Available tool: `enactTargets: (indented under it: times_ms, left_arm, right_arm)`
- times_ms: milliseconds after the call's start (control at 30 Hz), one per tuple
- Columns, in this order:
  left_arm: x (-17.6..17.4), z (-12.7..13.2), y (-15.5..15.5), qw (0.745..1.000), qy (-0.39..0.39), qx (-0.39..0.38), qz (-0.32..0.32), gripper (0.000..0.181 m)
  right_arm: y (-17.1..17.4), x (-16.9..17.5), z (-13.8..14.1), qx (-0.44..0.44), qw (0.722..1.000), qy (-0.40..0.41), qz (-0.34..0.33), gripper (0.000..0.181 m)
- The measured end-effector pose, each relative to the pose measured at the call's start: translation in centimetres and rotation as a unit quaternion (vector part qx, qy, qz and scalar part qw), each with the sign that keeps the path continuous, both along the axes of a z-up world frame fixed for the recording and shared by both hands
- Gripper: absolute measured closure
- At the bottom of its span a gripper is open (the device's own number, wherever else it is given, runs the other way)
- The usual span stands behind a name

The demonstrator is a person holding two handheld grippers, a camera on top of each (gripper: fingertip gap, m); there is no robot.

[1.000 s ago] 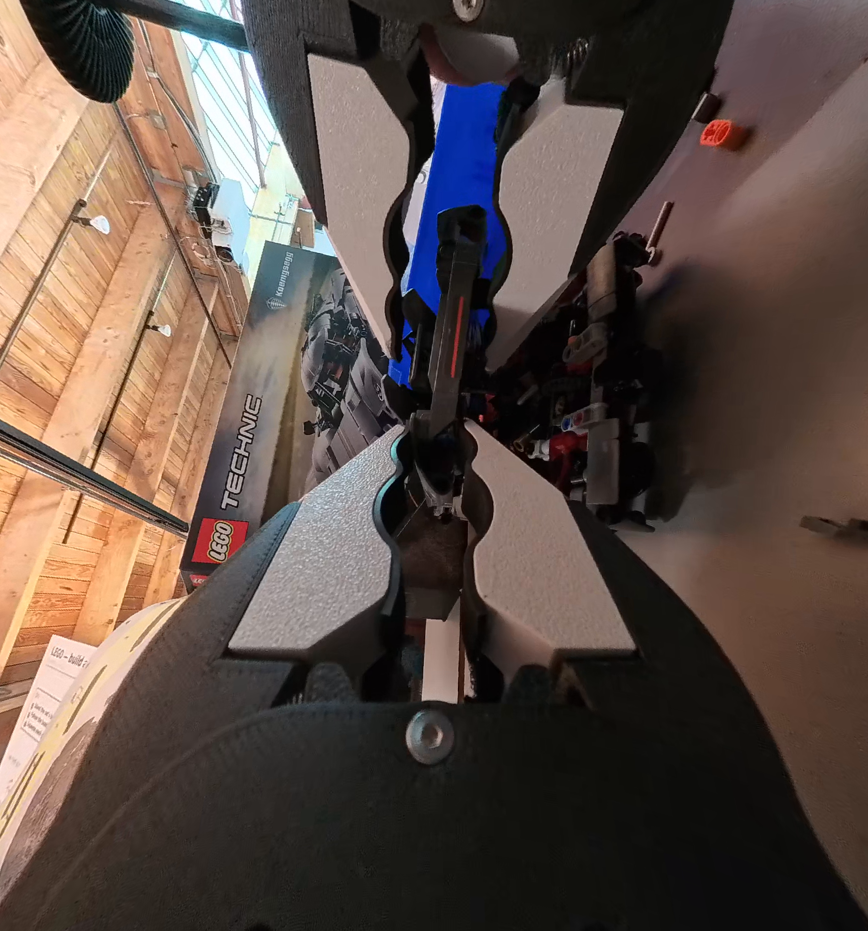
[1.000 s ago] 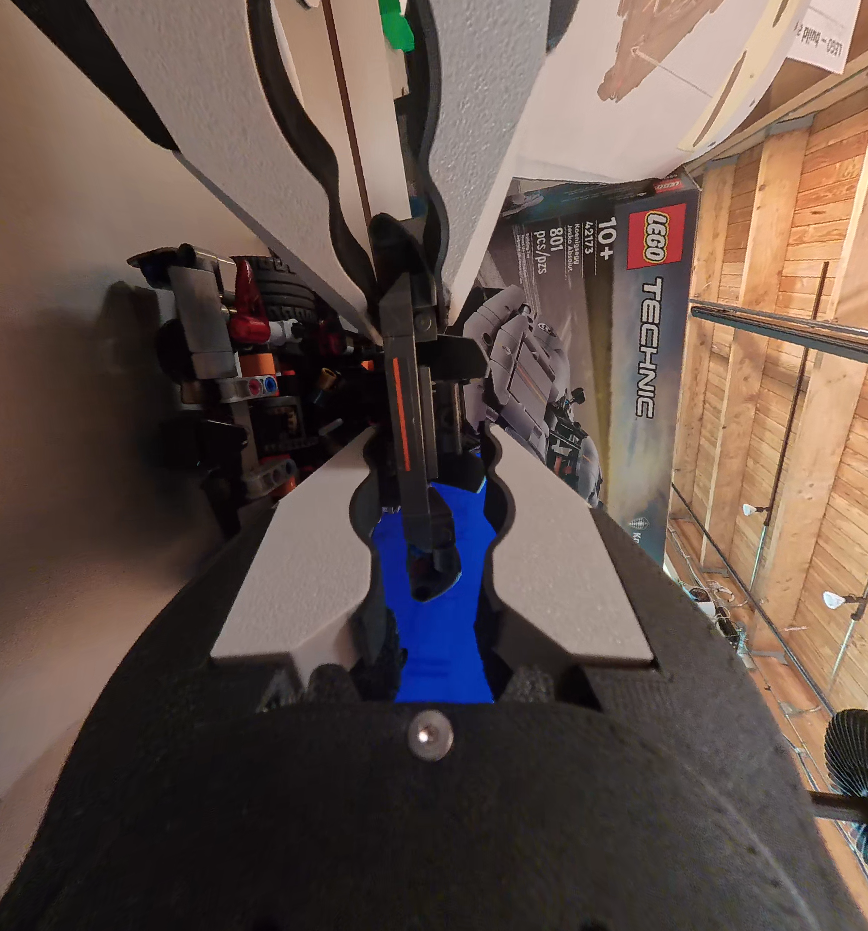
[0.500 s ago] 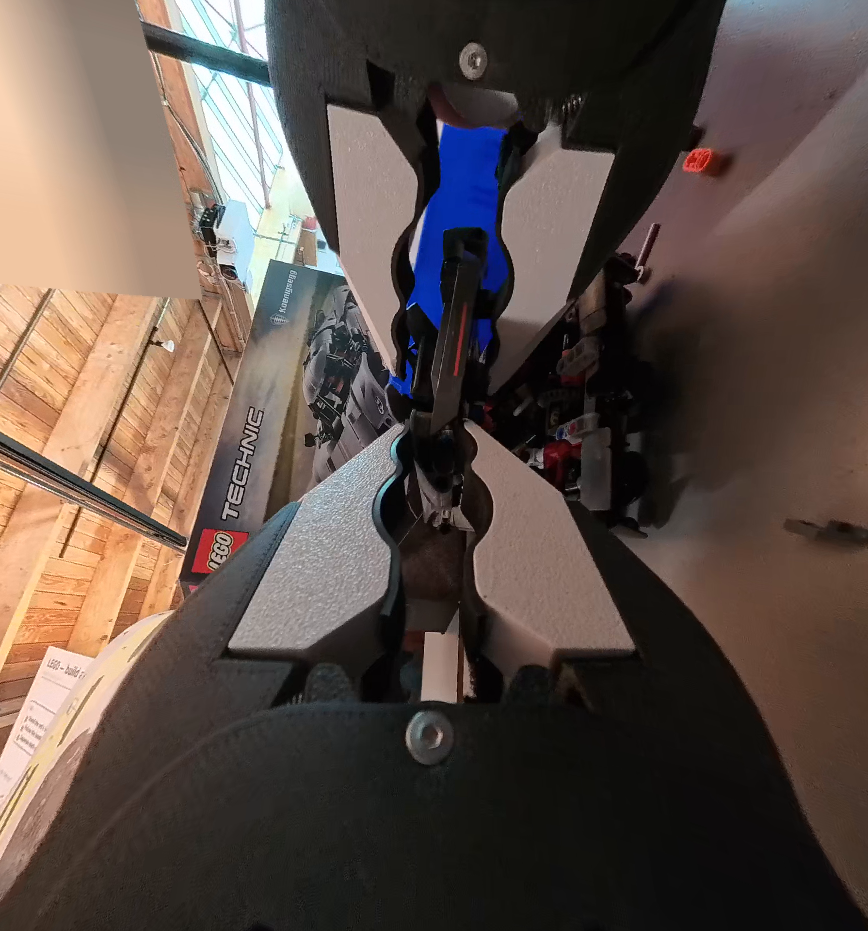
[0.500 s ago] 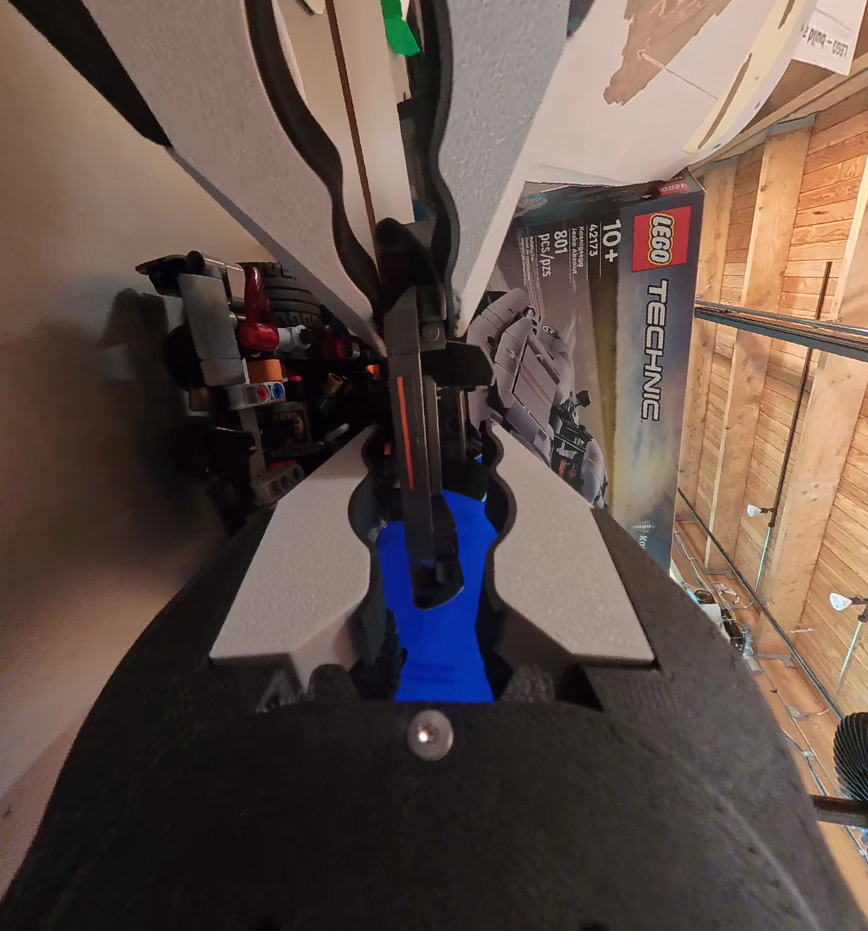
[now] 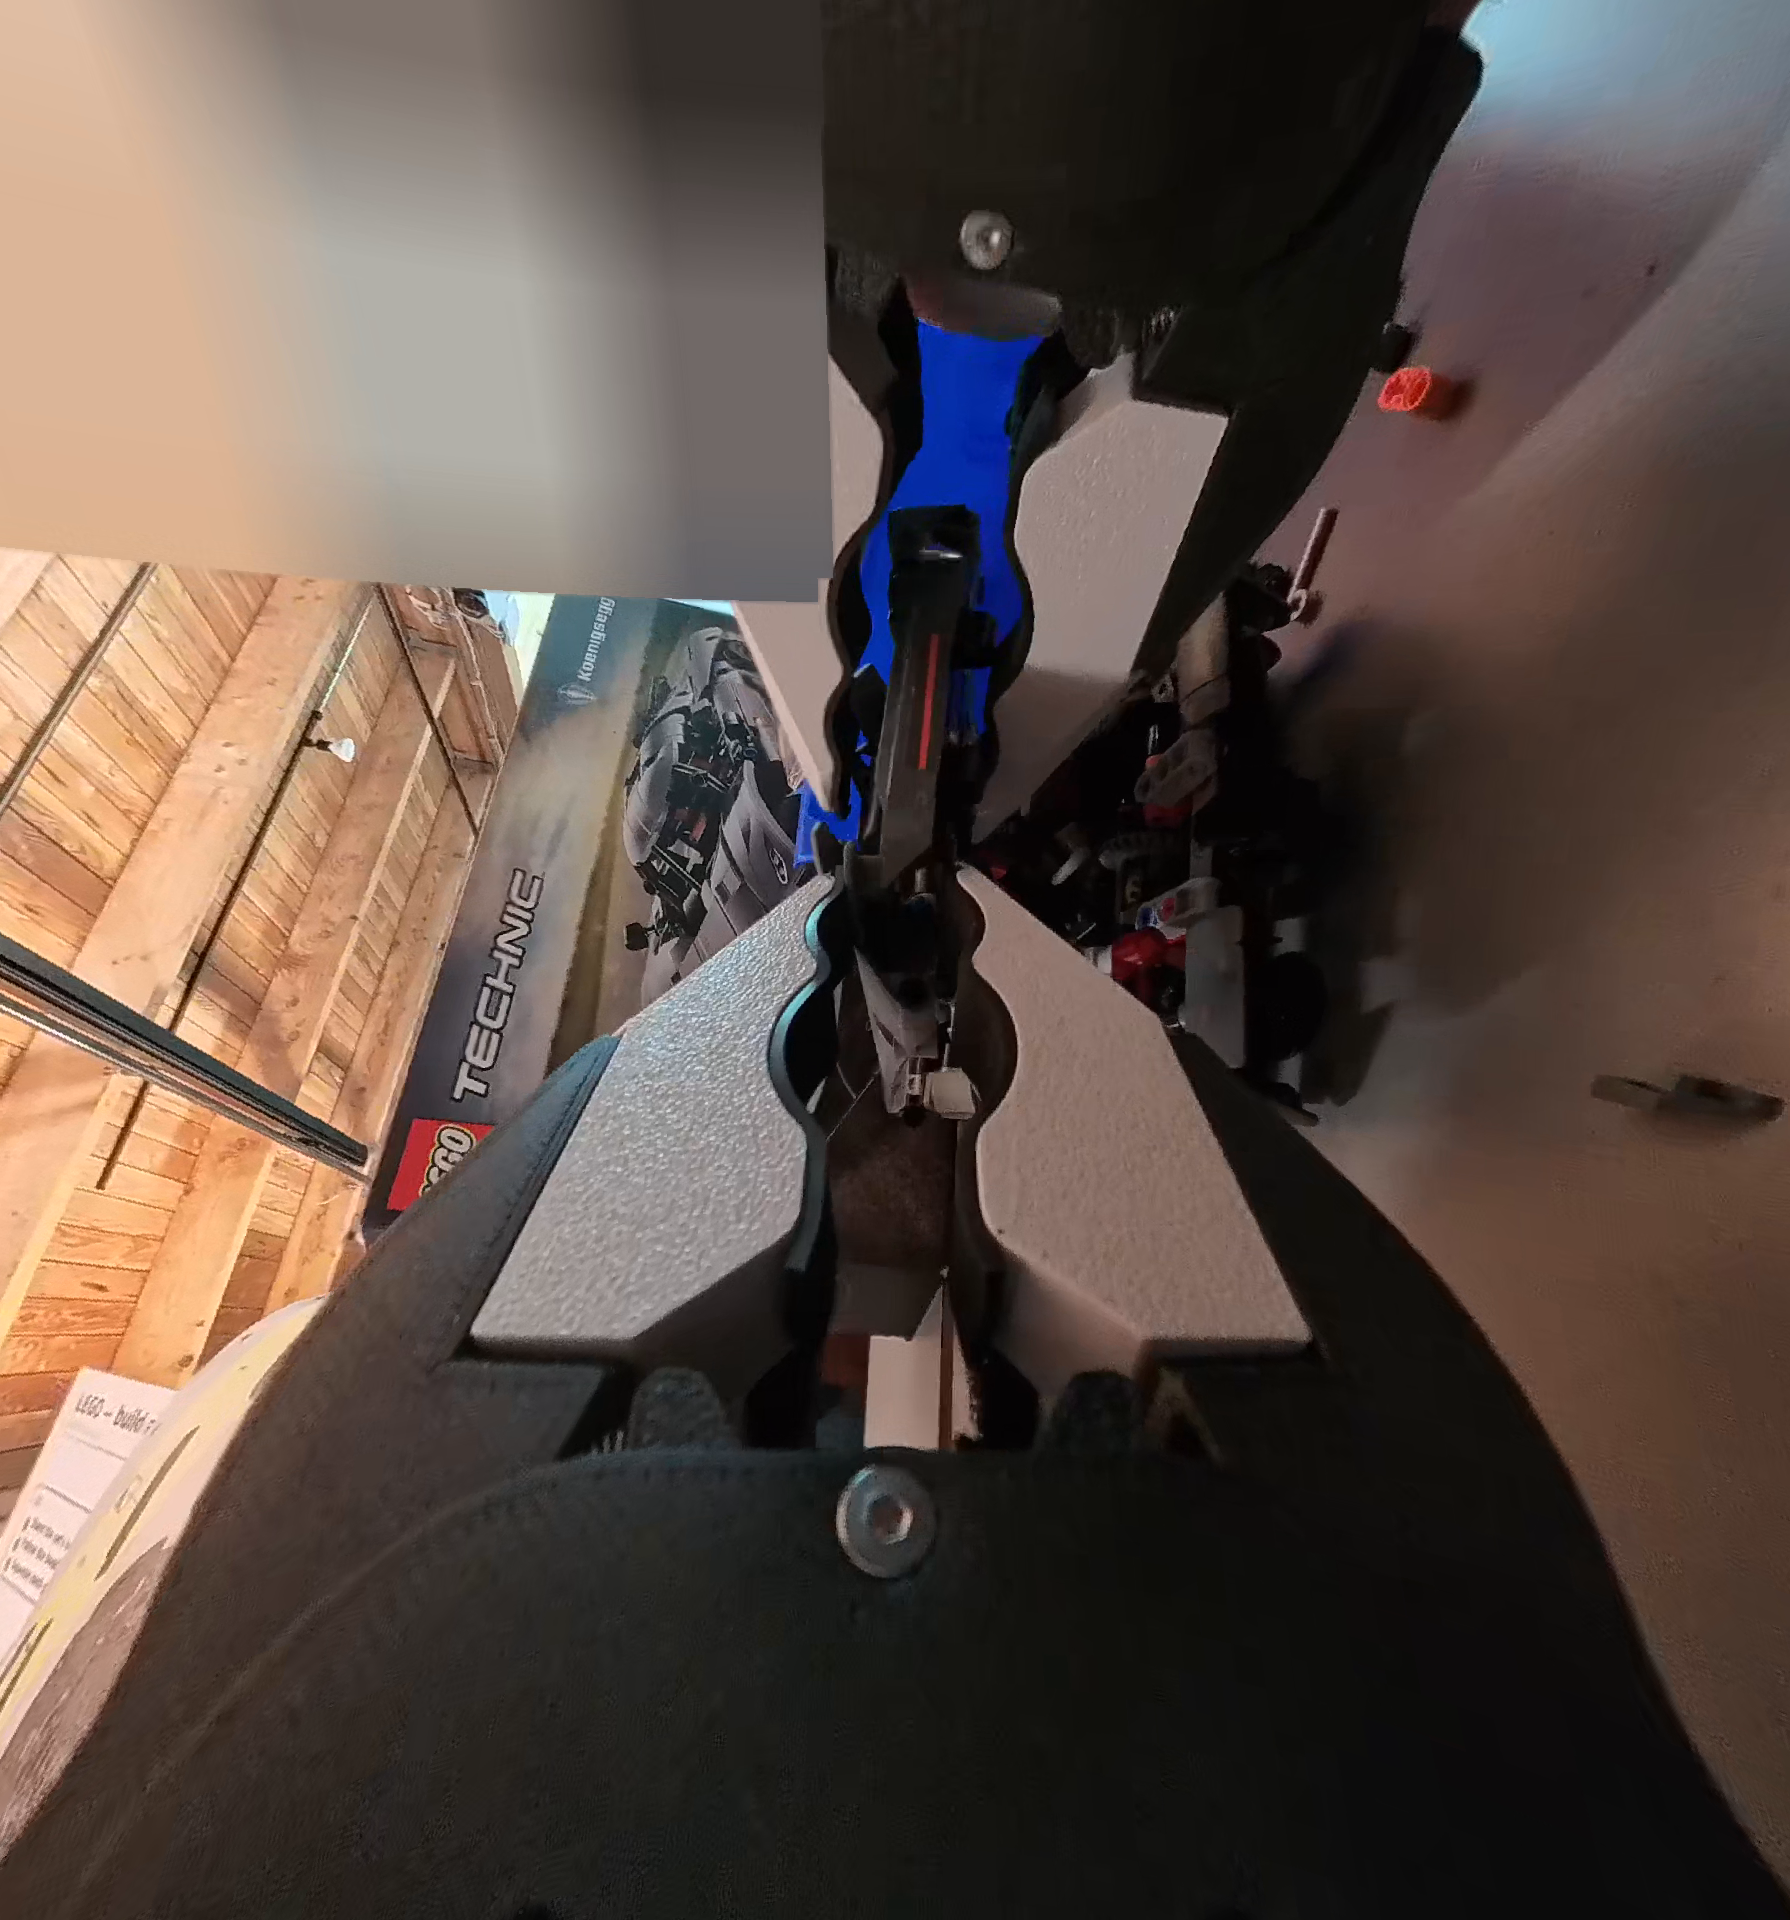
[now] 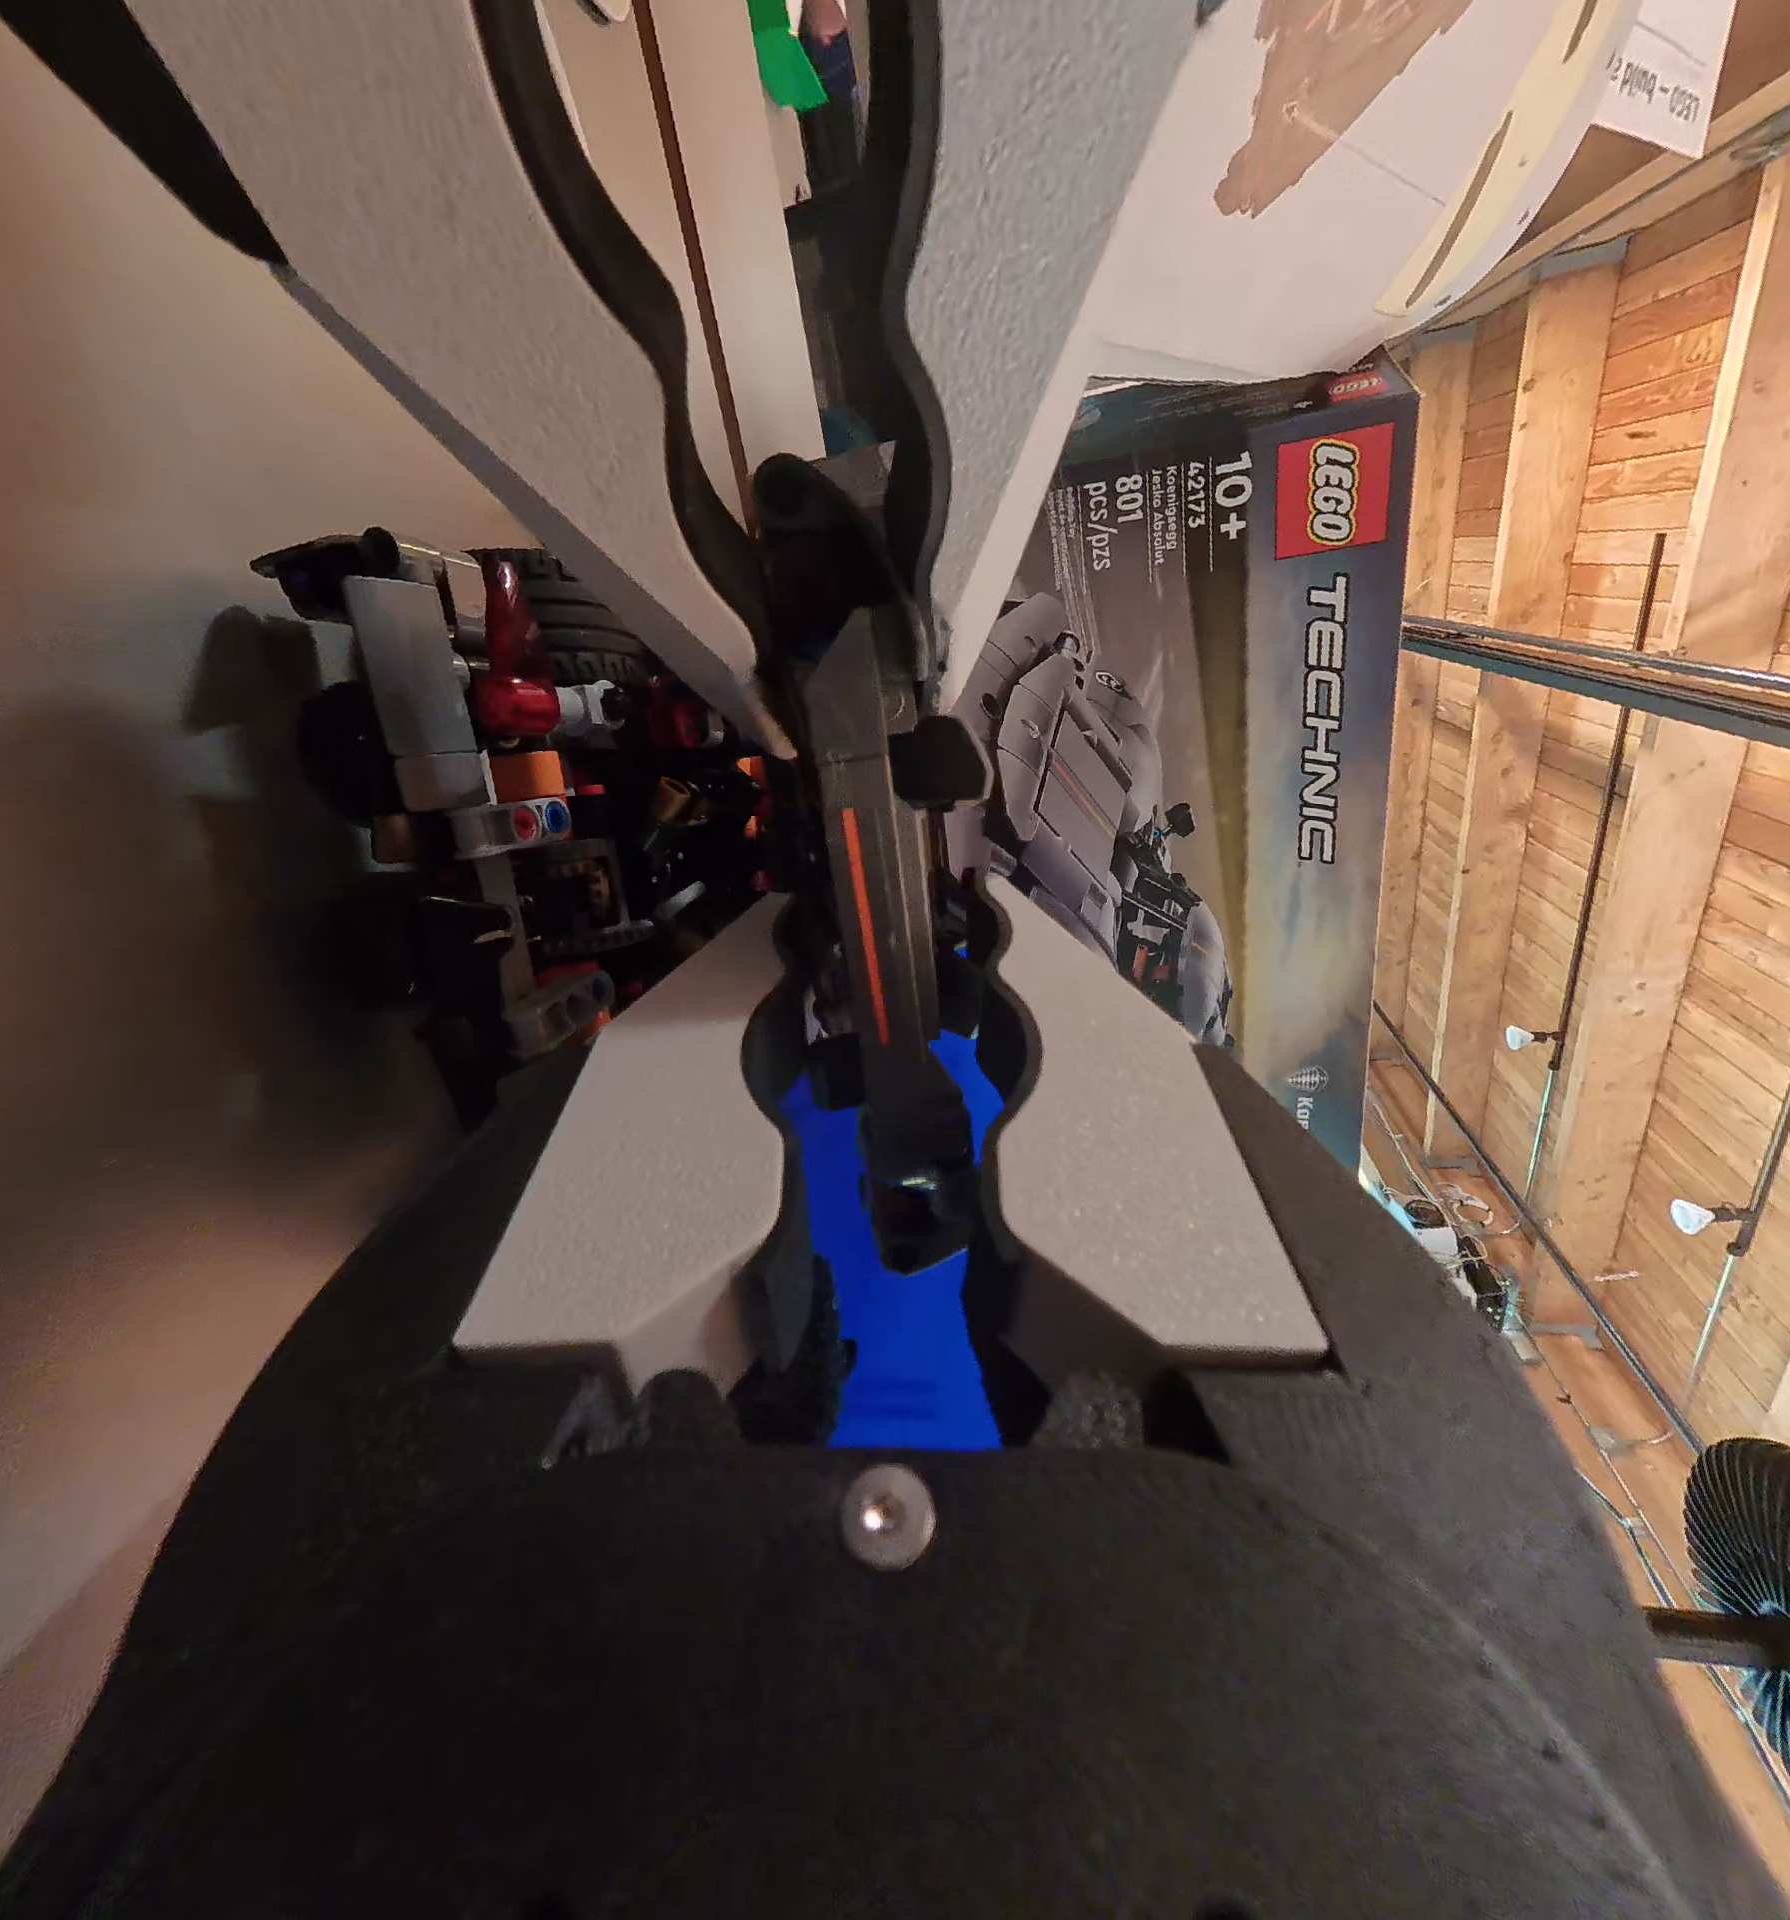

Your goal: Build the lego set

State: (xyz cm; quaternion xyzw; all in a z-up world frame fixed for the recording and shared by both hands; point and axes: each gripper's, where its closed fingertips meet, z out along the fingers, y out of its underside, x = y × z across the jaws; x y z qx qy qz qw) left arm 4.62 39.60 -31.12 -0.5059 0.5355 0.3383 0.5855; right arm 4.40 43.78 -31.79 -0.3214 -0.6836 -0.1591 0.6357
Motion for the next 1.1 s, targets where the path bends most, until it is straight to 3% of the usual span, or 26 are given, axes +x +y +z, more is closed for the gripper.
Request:
enactTargets:
  times_ms: [1100]
  left_arm:
    - [-0.41,-0.07,0.35,1.0,0.015,0.01,0.002,0.167]
  right_arm:
    - [0.14,-0.04,-0.4,-0.017,1.0,-0.012,-0.002,0.163]
